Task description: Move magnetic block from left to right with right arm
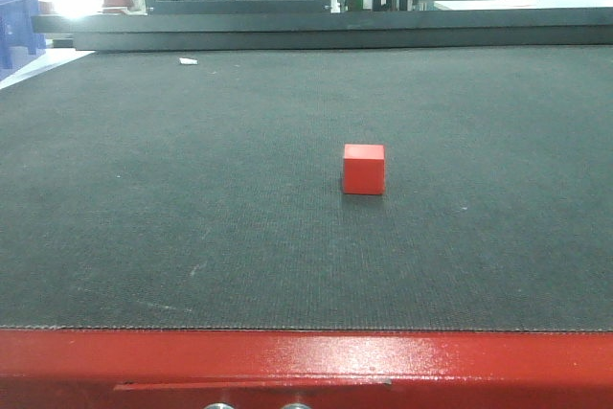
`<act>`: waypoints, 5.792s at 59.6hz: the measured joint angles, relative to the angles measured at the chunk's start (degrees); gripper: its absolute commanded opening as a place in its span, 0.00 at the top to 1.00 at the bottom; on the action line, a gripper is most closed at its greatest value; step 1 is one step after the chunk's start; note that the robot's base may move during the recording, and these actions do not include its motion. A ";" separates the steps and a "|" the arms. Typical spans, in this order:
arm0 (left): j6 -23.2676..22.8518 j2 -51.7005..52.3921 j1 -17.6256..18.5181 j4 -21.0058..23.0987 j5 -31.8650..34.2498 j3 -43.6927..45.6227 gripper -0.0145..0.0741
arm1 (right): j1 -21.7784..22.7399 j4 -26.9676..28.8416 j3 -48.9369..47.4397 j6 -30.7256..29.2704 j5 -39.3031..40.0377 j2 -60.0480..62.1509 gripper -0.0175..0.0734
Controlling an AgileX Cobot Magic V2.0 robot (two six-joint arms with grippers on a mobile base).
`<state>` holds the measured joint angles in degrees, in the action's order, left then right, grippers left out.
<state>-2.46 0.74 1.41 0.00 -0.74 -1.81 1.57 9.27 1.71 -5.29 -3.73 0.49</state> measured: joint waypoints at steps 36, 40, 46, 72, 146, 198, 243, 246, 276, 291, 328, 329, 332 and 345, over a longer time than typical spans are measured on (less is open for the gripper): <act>0.00 0.00 0.00 0.00 0.00 0.00 0.97 | 0.00 0.00 -28.53 0.00 -11.07 -24.58 0.24; 0.00 0.00 0.00 0.00 0.00 0.00 0.97 | -0.11 0.00 -31.35 0.00 -12.34 -29.97 0.14; 0.00 0.00 0.00 0.00 0.00 0.00 0.97 | -2.12 -0.09 -35.34 0.00 -14.16 -36.94 0.11; 0.00 0.00 0.00 0.00 0.00 0.00 0.97 | -23.65 -3.32 -61.88 13.39 -27.96 -68.84 0.11; 0.00 0.00 0.00 0.00 0.00 0.00 0.97 | -34.34 -21.68 -100.06 47.42 -55.45 -117.47 0.11; 0.00 0.00 0.00 0.00 0.00 0.00 0.97 | -33.53 -18.08 -100.06 41.11 -54.60 -117.42 0.63; 0.00 0.00 0.00 0.00 0.00 0.00 0.97 | -15.73 -14.71 -65.31 22.72 -42.56 -78.76 0.63; 0.00 0.00 0.00 0.00 0.00 0.00 0.97 | -14.58 -14.71 -61.69 22.30 -41.01 -75.89 0.63; 0.00 0.00 0.00 0.00 0.00 0.00 0.97 | -13.04 -14.75 -36.54 21.07 -32.35 -40.79 0.63; 0.00 0.00 0.00 0.00 0.00 0.00 0.97 | -13.04 -18.31 -36.35 20.36 -32.82 -24.51 0.63; 0.00 0.00 0.00 0.00 0.00 0.00 0.97 | -13.04 -20.17 -36.35 19.06 -33.06 -7.50 0.63; 0.00 0.00 0.00 0.00 0.00 0.00 0.97 | -13.04 -20.17 -36.35 19.06 -33.17 -7.50 0.63; 0.00 0.00 0.00 0.00 0.00 0.00 0.97 | -13.04 -20.17 -36.35 19.06 -33.16 -7.50 0.63; 0.00 0.00 0.00 0.00 0.00 0.00 0.97 | -13.04 -20.27 -36.35 19.06 -33.36 -7.50 0.63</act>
<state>-2.46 0.74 1.41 0.00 -0.74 -1.81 -11.47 -11.00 -34.64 13.77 -37.09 -7.01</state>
